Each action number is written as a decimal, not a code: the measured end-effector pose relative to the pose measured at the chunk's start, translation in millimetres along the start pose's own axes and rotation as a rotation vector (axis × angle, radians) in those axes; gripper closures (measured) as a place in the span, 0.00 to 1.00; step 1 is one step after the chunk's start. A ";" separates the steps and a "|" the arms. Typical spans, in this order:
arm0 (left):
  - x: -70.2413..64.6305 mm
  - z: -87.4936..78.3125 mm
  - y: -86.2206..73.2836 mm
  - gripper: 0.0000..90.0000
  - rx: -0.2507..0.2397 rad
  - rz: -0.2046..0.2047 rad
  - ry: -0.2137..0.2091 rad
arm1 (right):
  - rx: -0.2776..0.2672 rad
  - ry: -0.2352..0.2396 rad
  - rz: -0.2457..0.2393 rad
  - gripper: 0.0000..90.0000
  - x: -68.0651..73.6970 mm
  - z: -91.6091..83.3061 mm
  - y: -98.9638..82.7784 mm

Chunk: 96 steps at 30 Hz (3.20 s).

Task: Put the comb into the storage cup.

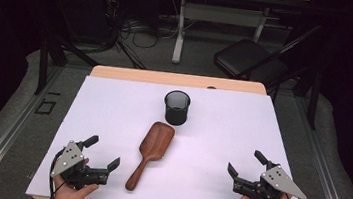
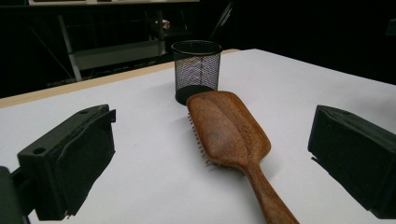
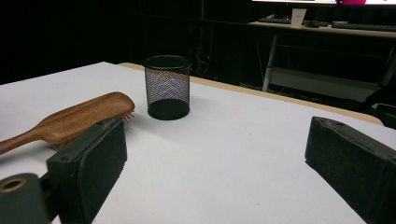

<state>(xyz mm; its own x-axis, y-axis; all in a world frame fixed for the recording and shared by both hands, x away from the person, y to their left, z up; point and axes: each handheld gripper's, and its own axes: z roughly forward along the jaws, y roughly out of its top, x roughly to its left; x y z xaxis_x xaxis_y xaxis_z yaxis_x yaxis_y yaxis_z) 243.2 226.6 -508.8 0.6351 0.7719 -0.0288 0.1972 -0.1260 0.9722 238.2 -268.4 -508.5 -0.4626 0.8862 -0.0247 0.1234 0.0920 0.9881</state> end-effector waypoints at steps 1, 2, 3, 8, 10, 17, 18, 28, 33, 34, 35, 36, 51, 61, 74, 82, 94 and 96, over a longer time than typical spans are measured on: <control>0.1 0.2 0.0 0.00 0.000 -0.001 0.002 | 0.001 -0.001 0.000 0.06 -0.6 0.0 -0.3; 0.4 0.4 0.1 0.00 0.004 -0.002 0.002 | 0.004 0.000 0.000 0.06 -1.0 -0.1 -0.5; 0.7 0.6 0.2 0.01 0.009 -0.005 -0.001 | 0.005 0.001 0.002 0.06 -1.2 0.1 -0.8; 0.4 1.2 1.0 0.01 0.027 -0.008 -0.002 | 0.007 -0.002 0.005 0.07 -1.4 -0.8 -1.1; -1.2 0.6 1.6 0.01 0.037 -0.004 -0.004 | 0.004 -0.002 -0.004 0.08 -1.2 -0.3 -0.7; -4.3 -0.8 3.1 0.01 0.057 -0.014 -0.027 | 0.013 0.014 -0.017 0.08 0.6 3.6 -1.4; -4.7 -1.2 3.4 0.01 0.059 -0.012 -0.027 | 0.011 0.017 -0.017 0.08 1.1 3.9 -1.5; -8.1 -1.1 4.6 0.01 0.091 -0.012 -0.050 | 0.008 0.029 -0.038 0.10 6.2 2.7 -0.7; -7.2 0.9 5.1 0.01 0.103 -0.036 -0.055 | 0.020 0.030 -0.038 0.10 6.3 4.1 -1.5; -7.1 1.0 5.3 0.01 0.112 -0.041 -0.055 | 0.019 0.030 -0.038 0.10 6.1 4.4 -1.6; -7.2 1.4 5.4 0.01 0.114 -0.046 -0.055 | 0.020 0.030 -0.037 0.10 5.9 4.6 -1.7; -7.4 1.6 5.8 0.01 0.121 -0.051 -0.053 | 0.022 0.030 -0.037 0.10 5.9 4.6 -1.8; -9.2 5.7 12.9 0.06 0.207 -0.112 -0.039 | 0.033 0.041 -0.041 0.12 7.6 6.9 -2.8; -11.0 16.3 18.9 0.09 0.320 -0.144 -0.021 | 0.033 0.040 -0.038 0.12 6.9 7.2 -3.3; -15.1 31.4 16.3 0.17 0.470 -0.170 -0.032 | 0.043 0.038 -0.034 0.13 6.9 7.3 -4.3; -19.2 42.6 16.0 0.20 0.543 -0.174 -0.037 | 0.052 0.042 -0.041 0.14 7.5 7.5 -4.9; -27.7 64.2 19.8 0.22 0.594 -0.161 -0.043 | 0.057 0.046 -0.041 0.15 8.1 7.8 -5.6; -28.5 68.2 20.5 0.22 0.606 -0.157 -0.044 | 0.057 0.045 -0.042 0.15 7.9 7.8 -5.6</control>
<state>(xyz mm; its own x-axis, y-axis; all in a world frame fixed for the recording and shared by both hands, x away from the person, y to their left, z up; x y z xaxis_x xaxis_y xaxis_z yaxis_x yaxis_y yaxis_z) 280.1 159.5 -503.9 0.5915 0.7854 -0.1826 0.6712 -0.3541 0.6512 240.7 -258.4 -515.5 -0.5069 0.8601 -0.0578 0.1523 0.1553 0.9761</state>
